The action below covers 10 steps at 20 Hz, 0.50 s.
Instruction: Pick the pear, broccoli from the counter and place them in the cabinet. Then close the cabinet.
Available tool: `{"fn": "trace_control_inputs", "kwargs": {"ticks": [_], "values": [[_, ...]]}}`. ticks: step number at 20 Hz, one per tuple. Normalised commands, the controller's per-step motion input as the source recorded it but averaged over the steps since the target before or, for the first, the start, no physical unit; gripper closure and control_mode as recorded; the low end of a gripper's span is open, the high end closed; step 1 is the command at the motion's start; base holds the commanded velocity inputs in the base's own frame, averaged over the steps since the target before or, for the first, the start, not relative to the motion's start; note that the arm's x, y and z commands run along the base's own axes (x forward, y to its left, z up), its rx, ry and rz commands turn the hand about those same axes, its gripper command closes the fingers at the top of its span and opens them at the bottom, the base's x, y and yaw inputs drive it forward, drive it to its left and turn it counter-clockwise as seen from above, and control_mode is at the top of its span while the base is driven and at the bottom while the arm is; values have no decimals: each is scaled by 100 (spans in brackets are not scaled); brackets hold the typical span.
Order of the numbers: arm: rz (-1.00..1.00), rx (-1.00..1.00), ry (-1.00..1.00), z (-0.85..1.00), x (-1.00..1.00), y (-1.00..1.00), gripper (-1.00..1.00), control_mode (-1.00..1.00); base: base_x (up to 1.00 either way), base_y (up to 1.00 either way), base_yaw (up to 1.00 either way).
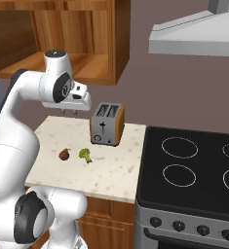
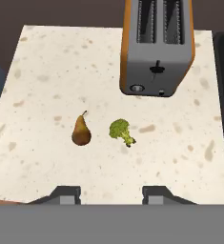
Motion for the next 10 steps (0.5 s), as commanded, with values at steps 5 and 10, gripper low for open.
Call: {"fn": "trace_control_inputs", "kwargs": {"ticks": [5,10], "values": [[0,-2,1,-44,0,0,-100,-100,0,0,0],[6,0,0,-79,4,0,-100,-100,0,0,0]]}}
